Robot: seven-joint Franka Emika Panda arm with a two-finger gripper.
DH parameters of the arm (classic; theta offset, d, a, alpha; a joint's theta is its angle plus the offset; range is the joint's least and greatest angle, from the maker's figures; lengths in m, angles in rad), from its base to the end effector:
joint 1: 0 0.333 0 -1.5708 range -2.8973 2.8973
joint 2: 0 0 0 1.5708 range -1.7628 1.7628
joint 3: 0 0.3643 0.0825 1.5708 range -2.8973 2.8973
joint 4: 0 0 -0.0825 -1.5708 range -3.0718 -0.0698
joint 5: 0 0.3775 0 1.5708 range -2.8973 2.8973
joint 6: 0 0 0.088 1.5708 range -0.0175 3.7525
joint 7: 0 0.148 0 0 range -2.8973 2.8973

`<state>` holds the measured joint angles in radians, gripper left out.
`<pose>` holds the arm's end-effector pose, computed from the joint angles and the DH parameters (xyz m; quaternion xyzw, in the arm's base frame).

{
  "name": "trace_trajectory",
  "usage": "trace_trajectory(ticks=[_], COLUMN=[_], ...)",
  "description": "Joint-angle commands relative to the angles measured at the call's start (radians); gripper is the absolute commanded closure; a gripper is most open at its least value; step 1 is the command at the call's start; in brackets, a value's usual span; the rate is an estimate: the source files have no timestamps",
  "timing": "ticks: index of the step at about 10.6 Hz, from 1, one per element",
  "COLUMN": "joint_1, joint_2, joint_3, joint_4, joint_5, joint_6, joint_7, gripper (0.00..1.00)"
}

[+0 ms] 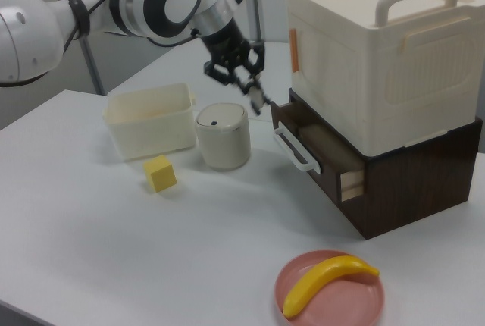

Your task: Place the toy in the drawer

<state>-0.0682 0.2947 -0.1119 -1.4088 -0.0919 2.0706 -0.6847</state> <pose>0.6939 -0.1228 0.5846 0.9452 0.2639 0.1414 0.1304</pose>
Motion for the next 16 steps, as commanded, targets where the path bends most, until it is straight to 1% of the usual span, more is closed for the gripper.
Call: trace_trajectory(ticks=[1,2,3,4,5,7,8,10,11,12,14,15,16], joint_1=[-0.048,-0.073,-0.08,-0.091,-0.099,-0.101,-0.099,-0.09,-0.075,-0.038,0.031,0.057,0.079], joint_2=[0.02,0.044,0.067,0.089,0.106,0.129,0.129,0.118,0.098,0.078,0.052,0.041,0.025], joint_3=[-0.006,-0.006,-0.006,-0.006,-0.006,-0.006,-0.005,0.003,0.009,0.009,0.011,0.011,0.009], joint_4=[0.007,0.01,0.01,0.01,0.01,0.008,0.002,-0.001,-0.021,-0.021,-0.018,-0.013,-0.013], joint_5=[-0.047,-0.049,-0.06,-0.092,-0.109,-0.111,-0.111,-0.106,-0.097,-0.091,-0.086,-0.048,0.015], joint_6=[0.17,0.221,0.279,0.304,0.31,0.315,0.315,0.298,0.234,0.104,-0.135,-0.226,-0.283], joint_7=[-0.019,-0.021,-0.022,-0.021,-0.024,-0.021,-0.018,-0.012,-0.003,0.043,0.198,0.274,0.397], gripper=[1.0,1.0,1.0,1.0,0.96,0.28,0.08,0.02,0.0,0.0,0.0,0.0,0.0])
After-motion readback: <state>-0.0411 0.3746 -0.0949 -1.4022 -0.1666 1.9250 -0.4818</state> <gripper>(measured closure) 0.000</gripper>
